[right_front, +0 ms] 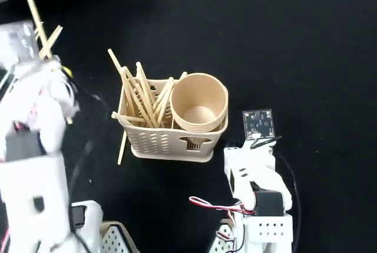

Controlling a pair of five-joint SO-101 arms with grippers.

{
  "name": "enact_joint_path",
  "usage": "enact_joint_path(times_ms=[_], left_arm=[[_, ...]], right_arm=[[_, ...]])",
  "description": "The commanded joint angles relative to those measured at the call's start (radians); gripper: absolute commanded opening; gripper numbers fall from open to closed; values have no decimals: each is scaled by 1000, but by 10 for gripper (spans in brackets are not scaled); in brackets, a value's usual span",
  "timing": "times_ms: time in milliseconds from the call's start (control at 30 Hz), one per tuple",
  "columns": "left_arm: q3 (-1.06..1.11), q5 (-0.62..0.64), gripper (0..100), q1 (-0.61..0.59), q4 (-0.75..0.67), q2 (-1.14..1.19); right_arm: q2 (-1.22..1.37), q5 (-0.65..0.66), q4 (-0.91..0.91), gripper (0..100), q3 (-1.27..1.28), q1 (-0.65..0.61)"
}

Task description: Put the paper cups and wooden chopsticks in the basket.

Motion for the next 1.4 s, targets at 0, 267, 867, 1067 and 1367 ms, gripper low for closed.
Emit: enact_joint_path(times_ms=[0,267,867,1067,1367], left_arm=[[96,-8,30,124,-95,-253],[295,-2,30,361,-400,-717],[651,-5,30,473,-723,-453],[507,64,211,473,-359,-453],[27,46,231,360,110,-427]], right_arm=[[-54,0,8,15,-5,-11],[-54,0,8,15,-5,-11],[-54,0,8,15,-5,-9],[-54,0,8,15,-5,-9],[-54,0,8,15,-5,-9]])
